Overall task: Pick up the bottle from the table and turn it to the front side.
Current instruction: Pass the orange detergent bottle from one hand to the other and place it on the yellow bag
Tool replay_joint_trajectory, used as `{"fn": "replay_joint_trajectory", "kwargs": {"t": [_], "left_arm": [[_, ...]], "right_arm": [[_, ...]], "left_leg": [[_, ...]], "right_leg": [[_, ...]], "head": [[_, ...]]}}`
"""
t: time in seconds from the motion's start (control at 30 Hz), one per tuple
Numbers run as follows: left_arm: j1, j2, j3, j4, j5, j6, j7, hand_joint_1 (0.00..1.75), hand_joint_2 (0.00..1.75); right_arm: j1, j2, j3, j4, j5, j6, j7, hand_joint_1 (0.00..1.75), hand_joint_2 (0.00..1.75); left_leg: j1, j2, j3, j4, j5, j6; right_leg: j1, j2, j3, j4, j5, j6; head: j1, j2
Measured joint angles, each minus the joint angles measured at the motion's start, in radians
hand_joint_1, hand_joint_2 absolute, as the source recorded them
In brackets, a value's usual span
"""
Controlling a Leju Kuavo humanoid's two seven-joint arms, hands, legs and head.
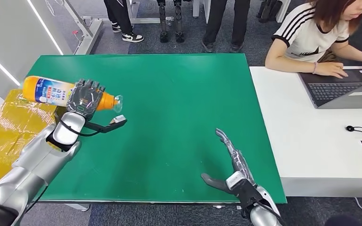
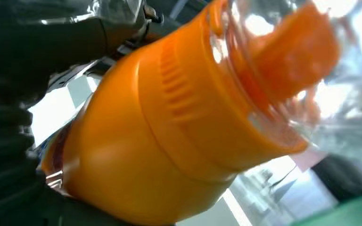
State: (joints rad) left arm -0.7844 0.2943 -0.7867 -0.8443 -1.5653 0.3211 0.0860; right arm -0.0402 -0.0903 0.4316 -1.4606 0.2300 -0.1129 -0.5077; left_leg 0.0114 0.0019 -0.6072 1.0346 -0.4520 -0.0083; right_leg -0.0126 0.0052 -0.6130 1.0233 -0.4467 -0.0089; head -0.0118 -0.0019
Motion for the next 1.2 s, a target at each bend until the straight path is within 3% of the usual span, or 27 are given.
{"fn": "replay_joint_trajectory", "kwargs": {"t": [0.37, 0.53, 0.77, 0.9, 1.03, 1.2], "left_arm": [[0.120, 0.197, 0.027, 0.000, -0.001, -0.096, 0.069, 1.75, 1.75], [0.131, 0.238, 0.031, -0.012, -0.001, -0.102, 0.070, 1.75, 1.75], [0.146, 0.252, 0.040, -0.022, 0.001, -0.104, 0.059, 1.75, 1.75], [0.209, 0.241, 0.104, -0.054, 0.048, -0.094, -0.075, 1.75, 1.75], [0.247, 0.196, 0.132, -0.070, 0.130, -0.059, -0.229, 1.75, 1.75], [0.248, 0.157, 0.132, -0.069, 0.188, -0.046, -0.281, 1.75, 1.75]], "right_arm": [[0.109, -0.009, -0.093, -0.061, -0.016, 0.001, -0.033, 0.00, 1.75], [0.126, -0.010, -0.104, -0.078, -0.018, -0.001, -0.034, 0.00, 1.75], [0.133, -0.010, -0.107, -0.086, -0.016, -0.002, -0.034, 0.00, 1.75], [0.141, -0.010, -0.108, -0.096, -0.005, 0.002, -0.030, 0.00, 1.75], [0.145, -0.013, -0.108, -0.122, 0.000, 0.015, -0.017, 0.00, 1.75], [0.147, -0.016, -0.108, -0.144, 0.000, 0.027, -0.004, 0.00, 1.75]], "left_leg": [[0.000, 0.001, -0.001, 0.000, 0.000, -0.001], [0.000, 0.000, -0.001, 0.000, 0.000, -0.001], [0.000, 0.000, 0.000, 0.000, 0.000, 0.000], [0.000, 0.001, 0.000, 0.000, 0.000, 0.000], [0.000, -0.001, -0.001, 0.000, 0.000, 0.000], [-0.001, -0.001, -0.001, 0.000, 0.000, 0.000]], "right_leg": [[0.000, 0.001, -0.001, 0.000, 0.000, 0.000], [0.000, -0.001, -0.001, 0.000, 0.000, 0.000], [0.000, 0.000, 0.000, 0.000, 0.000, 0.000], [0.000, 0.000, -0.001, -0.001, 0.000, 0.000], [0.000, -0.002, -0.001, -0.001, 0.000, 0.000], [0.000, -0.002, -0.001, -0.001, 0.000, 0.000]], "head": [[0.000, 0.000], [0.000, 0.000], [0.000, 0.000], [0.000, 0.000], [0.000, 0.000], [0.000, 0.000]]}}
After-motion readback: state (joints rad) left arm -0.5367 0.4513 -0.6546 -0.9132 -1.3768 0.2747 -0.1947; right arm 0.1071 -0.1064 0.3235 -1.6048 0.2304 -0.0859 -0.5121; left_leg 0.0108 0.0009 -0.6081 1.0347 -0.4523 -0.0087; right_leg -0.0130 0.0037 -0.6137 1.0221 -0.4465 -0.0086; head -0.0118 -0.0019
